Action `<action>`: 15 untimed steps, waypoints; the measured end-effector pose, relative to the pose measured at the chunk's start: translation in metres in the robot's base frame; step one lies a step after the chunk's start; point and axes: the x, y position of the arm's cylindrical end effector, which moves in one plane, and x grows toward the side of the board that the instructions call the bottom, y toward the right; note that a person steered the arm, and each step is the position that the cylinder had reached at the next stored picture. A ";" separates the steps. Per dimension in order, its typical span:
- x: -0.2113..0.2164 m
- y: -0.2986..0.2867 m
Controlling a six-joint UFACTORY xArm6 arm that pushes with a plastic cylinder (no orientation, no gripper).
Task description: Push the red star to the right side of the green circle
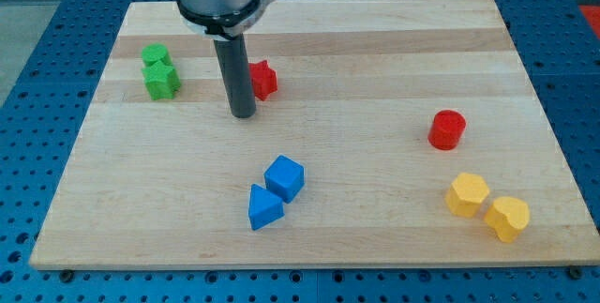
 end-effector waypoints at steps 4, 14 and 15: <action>-0.032 0.023; -0.141 0.006; -0.141 0.000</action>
